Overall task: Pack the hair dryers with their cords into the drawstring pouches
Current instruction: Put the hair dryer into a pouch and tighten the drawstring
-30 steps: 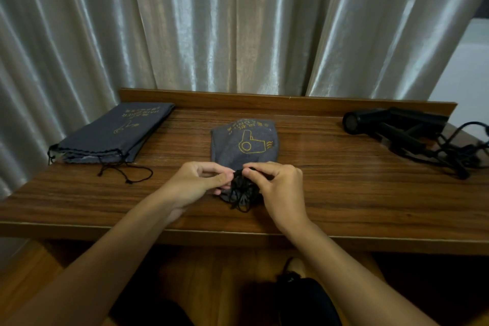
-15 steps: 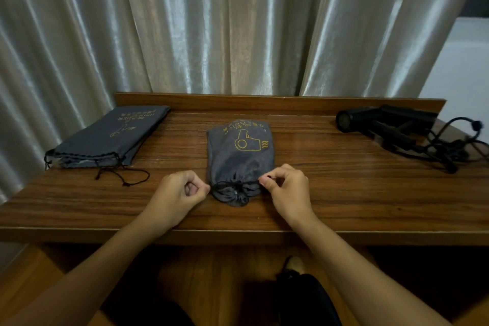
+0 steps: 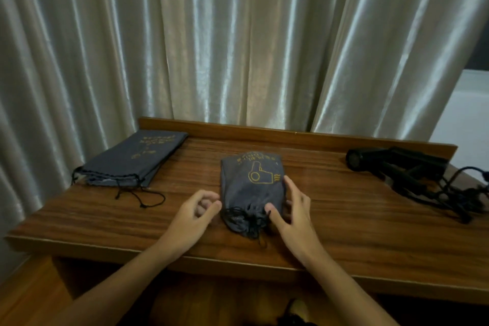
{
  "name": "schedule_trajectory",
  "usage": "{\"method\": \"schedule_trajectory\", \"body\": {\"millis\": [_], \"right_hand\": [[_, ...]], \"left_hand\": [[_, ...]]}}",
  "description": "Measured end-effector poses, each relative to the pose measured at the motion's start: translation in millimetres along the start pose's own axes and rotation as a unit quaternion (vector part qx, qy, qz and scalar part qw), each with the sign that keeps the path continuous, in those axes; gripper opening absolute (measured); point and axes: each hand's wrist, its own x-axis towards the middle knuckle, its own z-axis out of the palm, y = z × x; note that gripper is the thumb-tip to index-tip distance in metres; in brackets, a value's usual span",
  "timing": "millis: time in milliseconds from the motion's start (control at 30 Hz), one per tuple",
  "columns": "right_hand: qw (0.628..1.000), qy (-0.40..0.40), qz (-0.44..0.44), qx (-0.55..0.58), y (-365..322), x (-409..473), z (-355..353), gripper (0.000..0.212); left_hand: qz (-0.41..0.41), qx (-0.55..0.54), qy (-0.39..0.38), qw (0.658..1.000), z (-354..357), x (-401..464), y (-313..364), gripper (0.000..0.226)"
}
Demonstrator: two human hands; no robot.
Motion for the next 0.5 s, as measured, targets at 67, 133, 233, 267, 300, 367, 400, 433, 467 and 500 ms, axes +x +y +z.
{"method": "schedule_trajectory", "body": {"millis": [67, 133, 233, 267, 300, 367, 400, 433, 467, 500], "right_hand": [[0.997, -0.04, -0.039, -0.059, -4.8, 8.7, 9.8, 0.075], [0.994, -0.056, -0.043, -0.084, -9.6, 21.1, 20.2, 0.073], [0.99, -0.051, -0.033, -0.13, -5.5, 44.2, 34.9, 0.073], [0.987, -0.049, -0.037, -0.147, -3.1, 52.8, 39.6, 0.073], [0.985, -0.046, -0.039, -0.163, -0.9, 62.7, 45.5, 0.074], [0.98, -0.035, -0.043, -0.193, 2.2, 86.5, 62.0, 0.074], [0.977, -0.029, -0.042, -0.208, 2.2, 101.2, 72.5, 0.074], [0.975, -0.026, -0.036, -0.22, 0.9, 117.3, 83.8, 0.074], [0.974, -0.031, -0.03, -0.221, -2.5, 133.1, 95.1, 0.075], [0.977, -0.046, -0.025, -0.208, -7.7, 147.1, 105.0, 0.076]], "left_hand": [[0.015, 0.039, 0.01, 0.999, -4.5, 15.7, -3.6, 0.01], [0.043, 0.16, 0.026, 0.986, -11.7, 32.7, -10.0, 0.017], [0.02, 0.244, 0.126, 0.961, -18.9, 50.9, -25.4, 0.023], [-0.008, 0.238, 0.17, 0.956, -19.7, 53.7, -30.4, 0.023], [-0.04, 0.223, 0.205, 0.952, -20.4, 55.4, -34.4, 0.023], [-0.099, 0.179, 0.244, 0.948, -20.4, 59.0, -38.8, 0.021], [-0.115, 0.165, 0.249, 0.947, -20.5, 60.4, -39.3, 0.02], [-0.119, 0.166, 0.251, 0.946, -20.3, 61.4, -38.5, 0.02], [-0.116, 0.175, 0.253, 0.945, -20.0, 61.6, -37.2, 0.021], [-0.11, 0.186, 0.252, 0.943, -19.3, 61.1, -35.6, 0.021]]}}
